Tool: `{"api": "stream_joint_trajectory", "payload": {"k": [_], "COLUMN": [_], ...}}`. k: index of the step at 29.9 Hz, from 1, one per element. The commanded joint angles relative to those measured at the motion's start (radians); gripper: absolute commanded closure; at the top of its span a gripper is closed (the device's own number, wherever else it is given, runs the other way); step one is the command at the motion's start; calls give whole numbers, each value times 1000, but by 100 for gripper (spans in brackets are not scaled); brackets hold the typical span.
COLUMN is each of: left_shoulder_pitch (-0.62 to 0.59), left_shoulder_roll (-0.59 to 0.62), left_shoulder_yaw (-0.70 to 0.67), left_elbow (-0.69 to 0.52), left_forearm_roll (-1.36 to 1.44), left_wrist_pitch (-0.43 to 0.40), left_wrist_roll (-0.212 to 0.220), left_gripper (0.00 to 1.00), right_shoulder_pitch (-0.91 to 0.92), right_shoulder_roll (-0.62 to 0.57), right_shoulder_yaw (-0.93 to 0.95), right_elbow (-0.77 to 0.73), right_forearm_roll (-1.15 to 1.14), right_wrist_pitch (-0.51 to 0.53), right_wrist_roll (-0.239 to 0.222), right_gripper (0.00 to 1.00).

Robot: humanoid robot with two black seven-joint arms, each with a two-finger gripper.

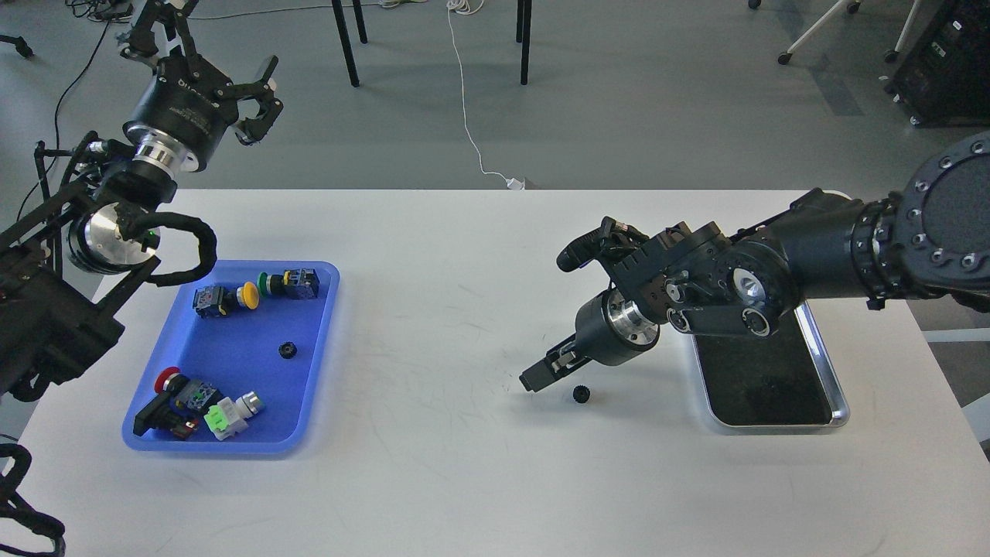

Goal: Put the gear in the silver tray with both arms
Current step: 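Grasp the black gear with the right gripper and lift it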

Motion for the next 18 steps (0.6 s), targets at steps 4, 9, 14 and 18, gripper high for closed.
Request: {"api": "stream_joint_trajectory", "payload": {"k": [4,9,14,18], "left_shoulder_pitch": [19,19,19,17], "left_shoulder_roll": [-1,2,3,4], "left_shoulder_yaw": [0,0,0,2], "left_elbow": [-1,-6,-6,-6], "left_forearm_roll": [0,0,2,2], "left_wrist_pitch": [6,10,13,13], "left_wrist_roll": [0,-1,-3,-3], "left_gripper": [2,2,2,2], "right_shoulder_pitch": [-25,-25,-35,-45], "right_shoulder_roll": [6,6,6,6], "right_shoulder_yaw": [-38,-39,-39,-41], "right_elbow": [-5,-2,0,0], "right_forearm_roll": [-78,-95,-93,-95], "right_wrist_pitch": [-19,-22,-20,-20], "right_wrist_roll": [-11,-11,-11,-13], "right_gripper": [33,35,48,54]}}
